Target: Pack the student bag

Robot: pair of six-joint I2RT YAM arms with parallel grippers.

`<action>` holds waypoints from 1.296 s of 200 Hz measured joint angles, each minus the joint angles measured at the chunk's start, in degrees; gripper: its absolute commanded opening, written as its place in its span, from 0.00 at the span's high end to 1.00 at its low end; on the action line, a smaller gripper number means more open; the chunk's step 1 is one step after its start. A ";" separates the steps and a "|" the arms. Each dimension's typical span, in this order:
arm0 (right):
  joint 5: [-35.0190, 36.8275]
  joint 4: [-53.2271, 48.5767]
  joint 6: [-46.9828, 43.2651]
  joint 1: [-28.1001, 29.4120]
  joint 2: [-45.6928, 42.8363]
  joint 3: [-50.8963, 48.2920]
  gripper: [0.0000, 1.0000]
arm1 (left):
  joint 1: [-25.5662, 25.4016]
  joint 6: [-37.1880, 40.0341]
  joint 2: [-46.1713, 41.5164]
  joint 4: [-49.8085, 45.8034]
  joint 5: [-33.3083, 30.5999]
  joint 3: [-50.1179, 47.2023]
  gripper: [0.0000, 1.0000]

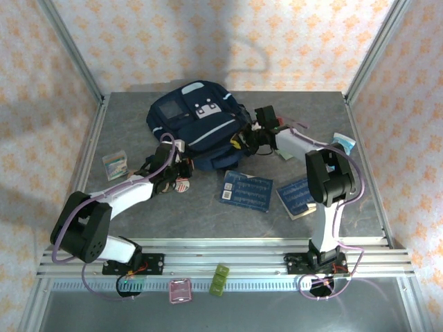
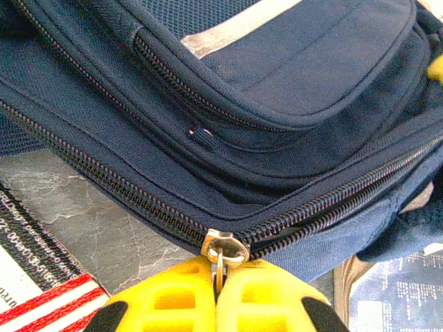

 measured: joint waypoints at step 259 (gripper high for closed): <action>6.01 -3.98 -3.98 4.94 -0.09 -0.50 0.60 | -12.52 -4.33 17.09 3.19 -4.15 14.21 1.00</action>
